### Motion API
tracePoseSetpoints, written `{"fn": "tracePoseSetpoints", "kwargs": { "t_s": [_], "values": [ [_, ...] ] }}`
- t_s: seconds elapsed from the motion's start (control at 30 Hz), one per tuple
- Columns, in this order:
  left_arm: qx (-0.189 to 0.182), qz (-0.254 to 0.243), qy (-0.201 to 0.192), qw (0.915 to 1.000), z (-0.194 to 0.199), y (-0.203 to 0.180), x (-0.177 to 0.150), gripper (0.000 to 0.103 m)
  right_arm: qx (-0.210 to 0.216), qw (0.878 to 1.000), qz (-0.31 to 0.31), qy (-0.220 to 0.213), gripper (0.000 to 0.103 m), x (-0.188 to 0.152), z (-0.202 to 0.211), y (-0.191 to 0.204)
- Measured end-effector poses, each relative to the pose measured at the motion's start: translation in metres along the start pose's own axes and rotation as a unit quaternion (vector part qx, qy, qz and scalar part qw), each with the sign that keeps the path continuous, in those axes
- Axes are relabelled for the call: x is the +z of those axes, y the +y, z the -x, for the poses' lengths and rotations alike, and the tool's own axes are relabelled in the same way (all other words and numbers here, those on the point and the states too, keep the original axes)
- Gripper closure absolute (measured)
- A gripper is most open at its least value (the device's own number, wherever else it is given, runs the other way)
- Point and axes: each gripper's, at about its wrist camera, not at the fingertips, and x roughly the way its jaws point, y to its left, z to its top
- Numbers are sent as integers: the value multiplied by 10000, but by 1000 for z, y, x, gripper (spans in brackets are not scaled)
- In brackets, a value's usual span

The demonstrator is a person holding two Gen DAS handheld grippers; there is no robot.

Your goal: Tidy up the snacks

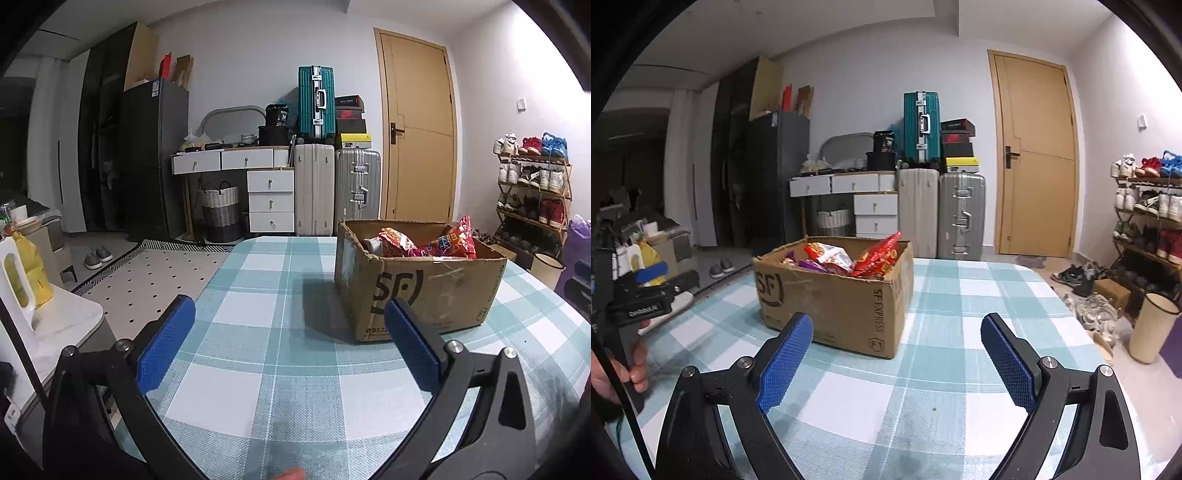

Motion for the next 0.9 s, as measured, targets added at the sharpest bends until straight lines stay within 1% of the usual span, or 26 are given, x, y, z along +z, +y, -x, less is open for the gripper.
{"fn": "tracePoseSetpoints", "kwargs": {
  "t_s": [0.17, 0.23, 0.9],
  "values": [
    [-2, 1, -3, 10000, 1, 0, 0, 1, 62, 10000, 23, 47, 9, -2, -3, 0],
    [-11, 15, -10, 10000, 1, 0, 0, 1, 64, 10000, 26, 48, 7, -2, -2, 0],
    [-8, 14, -14, 10000, 2, 0, -1, 1, 62, 10000, 22, 41, 5, -4, -2, 1]
  ]
}}
